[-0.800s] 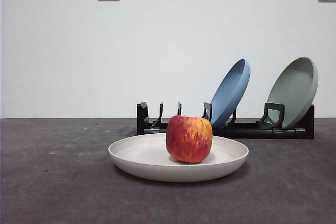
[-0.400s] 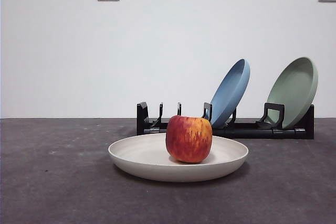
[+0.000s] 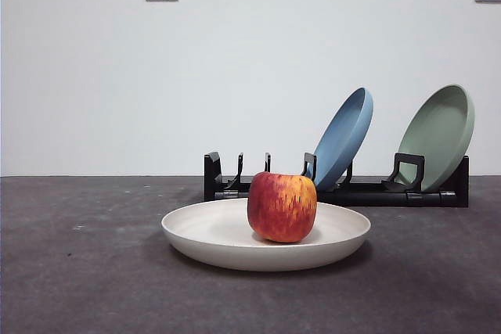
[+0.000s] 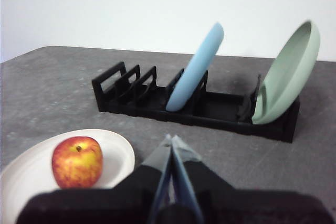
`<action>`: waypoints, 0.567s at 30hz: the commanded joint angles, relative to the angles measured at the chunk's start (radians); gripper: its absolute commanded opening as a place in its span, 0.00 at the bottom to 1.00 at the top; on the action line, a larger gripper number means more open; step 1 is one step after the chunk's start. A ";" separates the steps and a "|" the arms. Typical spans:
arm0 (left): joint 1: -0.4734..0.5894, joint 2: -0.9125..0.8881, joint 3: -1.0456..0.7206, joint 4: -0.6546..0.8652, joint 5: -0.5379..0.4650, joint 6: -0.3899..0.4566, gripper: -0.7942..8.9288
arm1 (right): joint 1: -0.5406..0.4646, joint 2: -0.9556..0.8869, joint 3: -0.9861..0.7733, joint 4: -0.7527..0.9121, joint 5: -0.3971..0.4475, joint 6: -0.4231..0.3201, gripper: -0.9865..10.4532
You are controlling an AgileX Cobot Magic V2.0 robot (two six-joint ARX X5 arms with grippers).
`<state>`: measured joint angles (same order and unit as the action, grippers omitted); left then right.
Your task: Take the yellow plate from the plate rack,put the plate on the table,take the apple from the table,put the apple in the plate
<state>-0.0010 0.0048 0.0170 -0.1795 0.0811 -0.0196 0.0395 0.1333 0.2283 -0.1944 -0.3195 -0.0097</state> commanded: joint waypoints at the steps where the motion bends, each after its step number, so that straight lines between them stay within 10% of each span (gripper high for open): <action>1: 0.003 -0.003 -0.014 0.003 0.000 -0.007 0.08 | 0.001 -0.041 -0.084 0.048 0.051 0.054 0.09; 17: 0.003 -0.003 -0.014 0.003 0.000 -0.006 0.08 | 0.014 -0.132 -0.221 0.031 0.117 0.101 0.09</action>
<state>-0.0010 0.0048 0.0170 -0.1795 0.0811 -0.0196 0.0502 0.0044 0.0238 -0.1642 -0.2058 0.0700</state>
